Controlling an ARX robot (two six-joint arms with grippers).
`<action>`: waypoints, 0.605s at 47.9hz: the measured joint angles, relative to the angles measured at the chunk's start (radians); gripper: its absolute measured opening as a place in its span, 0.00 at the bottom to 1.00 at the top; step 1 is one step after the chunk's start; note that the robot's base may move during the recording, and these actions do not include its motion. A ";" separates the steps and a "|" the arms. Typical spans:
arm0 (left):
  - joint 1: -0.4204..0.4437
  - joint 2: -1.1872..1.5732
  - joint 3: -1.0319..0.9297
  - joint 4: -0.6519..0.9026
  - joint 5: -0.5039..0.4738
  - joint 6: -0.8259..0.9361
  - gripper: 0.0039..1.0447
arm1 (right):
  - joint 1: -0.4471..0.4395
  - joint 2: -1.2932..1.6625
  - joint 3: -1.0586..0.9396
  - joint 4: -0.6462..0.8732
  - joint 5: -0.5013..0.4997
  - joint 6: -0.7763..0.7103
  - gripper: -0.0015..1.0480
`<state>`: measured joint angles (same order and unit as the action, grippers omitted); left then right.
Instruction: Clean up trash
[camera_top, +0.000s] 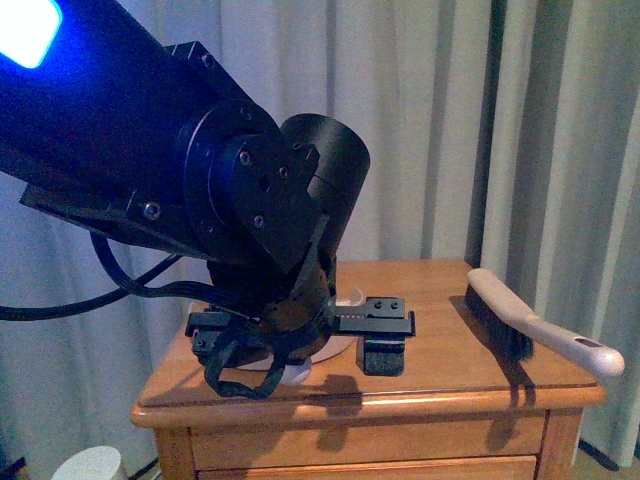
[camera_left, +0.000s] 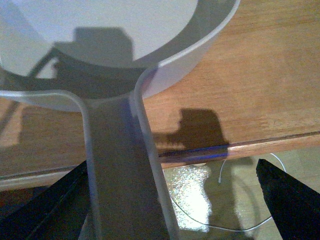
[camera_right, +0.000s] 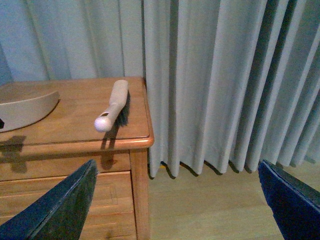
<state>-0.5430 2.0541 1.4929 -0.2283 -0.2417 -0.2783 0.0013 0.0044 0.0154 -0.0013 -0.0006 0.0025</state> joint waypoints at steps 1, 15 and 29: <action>0.000 0.001 0.000 0.000 0.000 0.000 0.93 | 0.000 0.000 0.000 0.000 0.000 0.000 0.93; -0.002 0.011 -0.001 0.013 0.001 0.005 0.59 | 0.000 0.000 0.000 0.000 0.000 0.000 0.93; 0.004 0.009 -0.009 0.026 0.006 0.019 0.26 | 0.000 0.000 0.000 0.000 0.000 0.000 0.93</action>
<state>-0.5392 2.0628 1.4841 -0.2020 -0.2359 -0.2588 0.0013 0.0044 0.0154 -0.0013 -0.0006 0.0025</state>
